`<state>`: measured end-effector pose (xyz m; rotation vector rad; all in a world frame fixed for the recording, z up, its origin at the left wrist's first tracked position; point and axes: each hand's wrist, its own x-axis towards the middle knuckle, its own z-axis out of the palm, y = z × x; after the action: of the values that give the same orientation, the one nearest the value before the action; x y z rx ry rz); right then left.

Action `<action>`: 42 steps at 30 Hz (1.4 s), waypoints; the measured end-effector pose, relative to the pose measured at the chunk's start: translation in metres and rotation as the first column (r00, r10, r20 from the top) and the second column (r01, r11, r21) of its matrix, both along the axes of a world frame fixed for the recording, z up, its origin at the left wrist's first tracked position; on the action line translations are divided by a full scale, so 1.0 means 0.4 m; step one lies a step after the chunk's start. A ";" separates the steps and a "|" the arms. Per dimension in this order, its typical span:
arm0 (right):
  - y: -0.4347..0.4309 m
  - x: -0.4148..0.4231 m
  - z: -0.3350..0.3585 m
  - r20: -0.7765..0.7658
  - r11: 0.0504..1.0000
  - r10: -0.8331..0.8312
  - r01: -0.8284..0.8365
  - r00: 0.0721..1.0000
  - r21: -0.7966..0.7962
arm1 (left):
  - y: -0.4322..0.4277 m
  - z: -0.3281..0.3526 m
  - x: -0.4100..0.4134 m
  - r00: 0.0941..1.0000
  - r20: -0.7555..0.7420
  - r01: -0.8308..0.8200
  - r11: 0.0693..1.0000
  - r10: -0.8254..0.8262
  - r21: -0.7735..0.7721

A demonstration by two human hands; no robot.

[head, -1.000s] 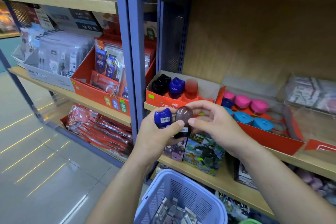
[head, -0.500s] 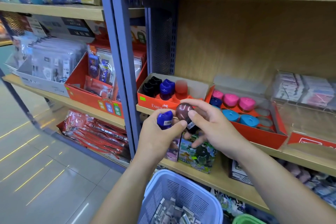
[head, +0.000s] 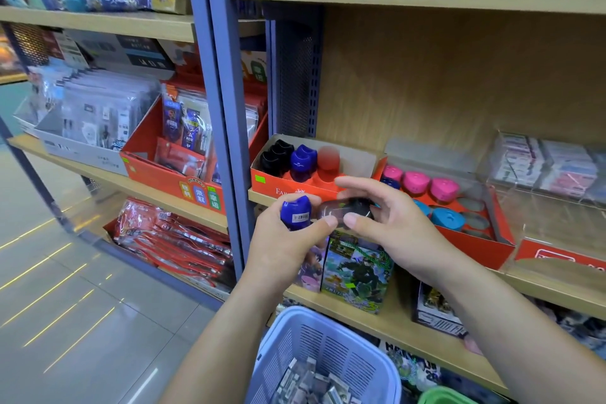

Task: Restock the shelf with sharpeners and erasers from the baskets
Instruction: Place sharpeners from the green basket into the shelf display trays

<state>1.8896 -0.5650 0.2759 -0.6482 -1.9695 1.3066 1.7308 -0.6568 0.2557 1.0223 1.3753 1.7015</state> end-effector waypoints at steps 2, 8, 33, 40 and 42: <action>0.003 -0.006 -0.008 -0.027 0.996 -0.056 0.054 0.998 -0.064 | 0.001 0.000 -0.002 1.000 0.002 -0.015 1.000 0.015 0.010; 0.004 -0.015 0.002 -0.102 0.978 -0.118 0.098 0.988 -0.182 | 0.001 -0.008 -0.012 0.999 -0.003 -0.034 0.999 0.034 0.019; 0.235 -0.080 0.058 0.358 0.676 -0.571 0.176 0.739 0.715 | 0.043 -0.059 -0.098 0.998 -0.026 -0.064 0.998 0.064 0.027; 0.055 -0.151 0.080 0.379 0.950 -0.087 -0.037 0.921 0.309 | 0.051 -0.062 -0.077 0.984 -0.144 -0.094 0.990 0.108 0.102; 0.047 -0.161 0.077 0.355 0.964 -0.078 -0.020 0.931 0.263 | 0.047 -0.059 -0.072 0.984 -0.152 -0.079 0.989 0.097 0.122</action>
<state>1.8251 -0.5461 0.3067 -0.8288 -2.3694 0.9279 1.7020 -0.6382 0.2323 1.1996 1.4542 1.8156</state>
